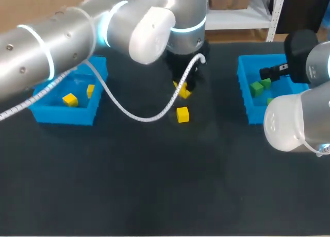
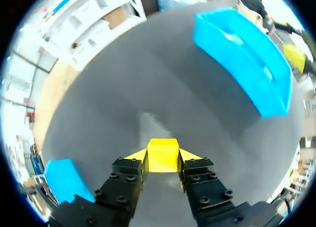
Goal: Put the green cubes in the right bin and the yellow cubes in the left bin.
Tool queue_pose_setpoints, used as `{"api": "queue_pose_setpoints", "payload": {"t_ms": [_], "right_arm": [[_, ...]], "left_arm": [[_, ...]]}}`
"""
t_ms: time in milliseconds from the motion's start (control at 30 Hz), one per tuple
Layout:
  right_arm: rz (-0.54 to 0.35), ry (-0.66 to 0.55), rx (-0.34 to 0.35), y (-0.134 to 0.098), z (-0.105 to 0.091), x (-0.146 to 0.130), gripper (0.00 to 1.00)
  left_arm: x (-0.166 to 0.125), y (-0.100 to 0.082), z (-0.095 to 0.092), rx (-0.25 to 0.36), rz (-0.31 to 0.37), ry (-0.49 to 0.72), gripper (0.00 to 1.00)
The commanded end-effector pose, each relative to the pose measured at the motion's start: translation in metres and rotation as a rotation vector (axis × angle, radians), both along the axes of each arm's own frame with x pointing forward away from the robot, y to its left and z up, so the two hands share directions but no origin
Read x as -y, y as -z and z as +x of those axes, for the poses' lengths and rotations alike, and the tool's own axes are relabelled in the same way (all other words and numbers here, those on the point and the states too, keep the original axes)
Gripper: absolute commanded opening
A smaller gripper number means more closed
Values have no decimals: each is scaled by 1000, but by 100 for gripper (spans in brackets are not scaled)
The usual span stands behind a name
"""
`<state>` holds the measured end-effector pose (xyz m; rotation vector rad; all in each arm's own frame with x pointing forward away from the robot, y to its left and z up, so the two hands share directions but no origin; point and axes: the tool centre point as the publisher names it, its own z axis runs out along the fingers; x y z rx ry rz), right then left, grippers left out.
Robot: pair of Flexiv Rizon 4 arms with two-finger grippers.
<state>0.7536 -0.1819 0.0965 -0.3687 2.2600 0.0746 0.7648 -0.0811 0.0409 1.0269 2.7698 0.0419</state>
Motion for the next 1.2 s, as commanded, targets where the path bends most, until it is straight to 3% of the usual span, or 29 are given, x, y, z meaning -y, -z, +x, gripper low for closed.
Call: {"api": "queue_pose_setpoints", "payload": {"t_ms": [33,167,267,433,633,900,933,967,1000,1200], "right_arm": [[1,-2,-1,-1,-1,1,100],[1,-2,-1,-1,-1,1,100],[1,-2,-1,-1,-1,1,100],[1,-2,-1,-1,-1,1,100],[1,-2,-1,-1,-1,1,100],[1,-2,-1,-1,-1,1,100],[1,-2,-1,-1,-1,1,100],[1,-2,-1,-1,-1,1,100],[1,-2,-1,-1,-1,1,100],[1,-2,-1,-1,-1,1,100]], "left_arm": [[-46,-43,-8,155,-75,-82,0],[-92,-75,5,262,-119,-235,0],[-135,-89,11,330,-76,-347,0],[-203,-98,7,368,-67,-520,0],[-260,-84,-11,341,-19,-658,0],[-291,-44,-33,258,21,-745,0],[-293,-41,-34,253,18,-761,9],[-294,-40,-35,248,6,-764,44],[-293,-40,-35,246,-9,-763,100],[-270,-57,-23,283,-83,-721,100]]}}
